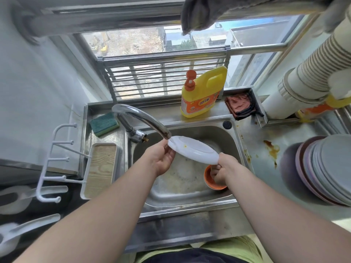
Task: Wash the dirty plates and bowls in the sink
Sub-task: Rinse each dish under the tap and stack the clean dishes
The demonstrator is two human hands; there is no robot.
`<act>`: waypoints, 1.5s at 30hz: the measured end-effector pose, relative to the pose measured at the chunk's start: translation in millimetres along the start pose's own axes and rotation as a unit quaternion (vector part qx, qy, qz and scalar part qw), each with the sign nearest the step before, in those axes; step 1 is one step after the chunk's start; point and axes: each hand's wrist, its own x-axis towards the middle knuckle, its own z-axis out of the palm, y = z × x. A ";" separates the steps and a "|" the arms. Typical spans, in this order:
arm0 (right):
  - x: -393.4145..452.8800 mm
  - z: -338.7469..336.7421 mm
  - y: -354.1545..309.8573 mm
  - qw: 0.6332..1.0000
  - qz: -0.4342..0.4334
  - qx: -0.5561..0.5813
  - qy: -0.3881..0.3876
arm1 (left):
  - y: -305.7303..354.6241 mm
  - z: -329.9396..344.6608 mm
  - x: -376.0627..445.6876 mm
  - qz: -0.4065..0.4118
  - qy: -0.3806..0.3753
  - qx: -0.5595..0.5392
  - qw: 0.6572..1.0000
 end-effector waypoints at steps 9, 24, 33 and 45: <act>-8.6 6.4 4.3 1.000 -0.004 0.020 0.017 | -1.3 -15.1 0.9 -0.008 0.040 -0.018 0.999; -31.3 12.9 -16.5 0.998 -0.015 0.025 -0.050 | 2.3 -0.9 -8.8 -0.019 0.054 -0.131 0.990; -25.3 -19.0 -22.0 0.997 -0.046 -0.041 -0.035 | -19.0 -6.9 -16.2 -0.023 0.042 0.055 0.997; -33.9 26.5 10.0 0.927 -0.287 -0.231 -0.068 | -21.5 -65.5 -26.1 -0.058 0.124 0.164 0.977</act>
